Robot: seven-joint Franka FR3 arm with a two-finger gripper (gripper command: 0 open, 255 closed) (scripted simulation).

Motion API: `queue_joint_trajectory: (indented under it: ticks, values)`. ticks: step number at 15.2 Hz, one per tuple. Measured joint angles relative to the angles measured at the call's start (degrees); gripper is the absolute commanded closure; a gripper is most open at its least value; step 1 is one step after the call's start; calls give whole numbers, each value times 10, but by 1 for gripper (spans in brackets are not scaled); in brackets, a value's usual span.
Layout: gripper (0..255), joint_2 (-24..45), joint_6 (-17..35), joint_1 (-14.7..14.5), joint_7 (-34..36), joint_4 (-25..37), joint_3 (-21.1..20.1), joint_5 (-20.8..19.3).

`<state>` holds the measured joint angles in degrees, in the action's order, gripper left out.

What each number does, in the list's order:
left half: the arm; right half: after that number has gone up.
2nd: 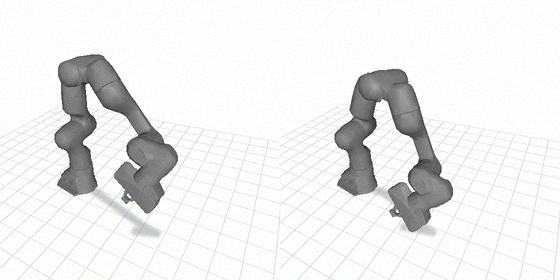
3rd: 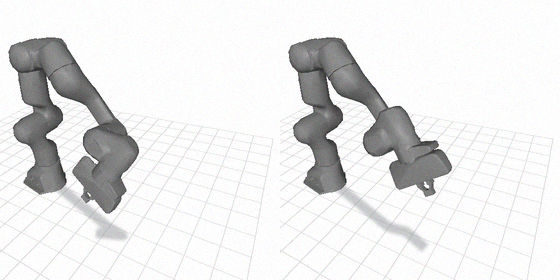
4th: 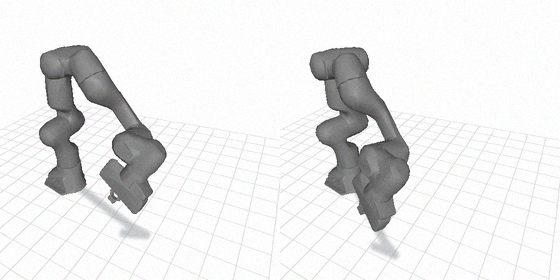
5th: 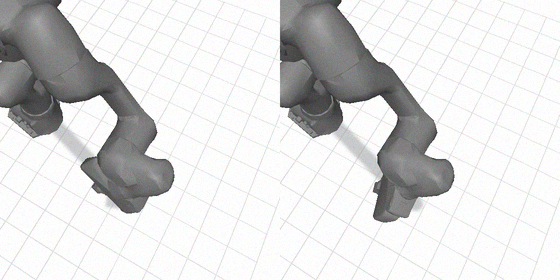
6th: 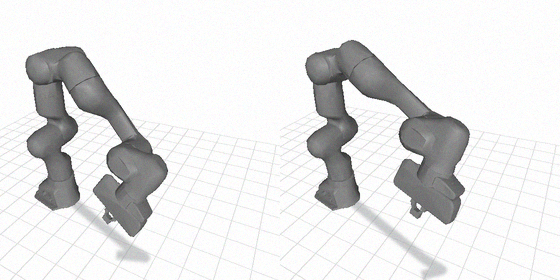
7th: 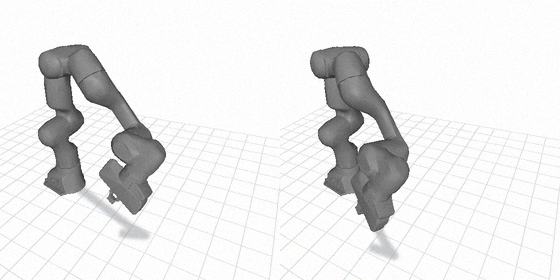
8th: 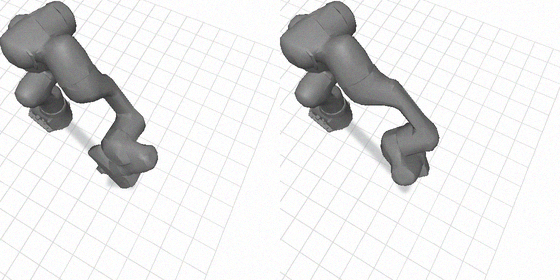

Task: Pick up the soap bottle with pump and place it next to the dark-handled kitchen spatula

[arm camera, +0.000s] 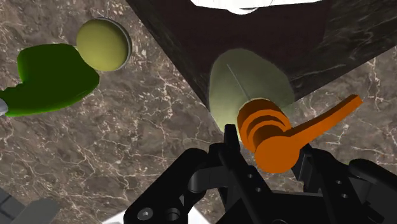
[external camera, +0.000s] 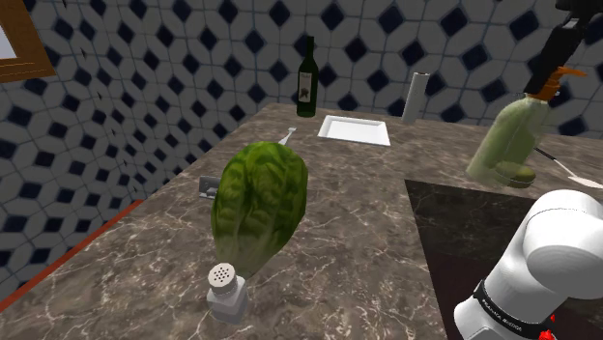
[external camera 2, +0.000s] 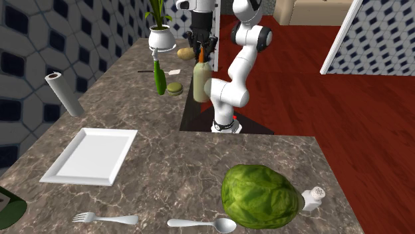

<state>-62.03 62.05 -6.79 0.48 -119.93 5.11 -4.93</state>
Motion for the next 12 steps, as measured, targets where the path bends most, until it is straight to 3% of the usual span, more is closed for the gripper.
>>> queue_joint_trajectory:
  ticks: [12]
  values:
    - [255, -45, -67, -22, -148, 53, 146, -165]
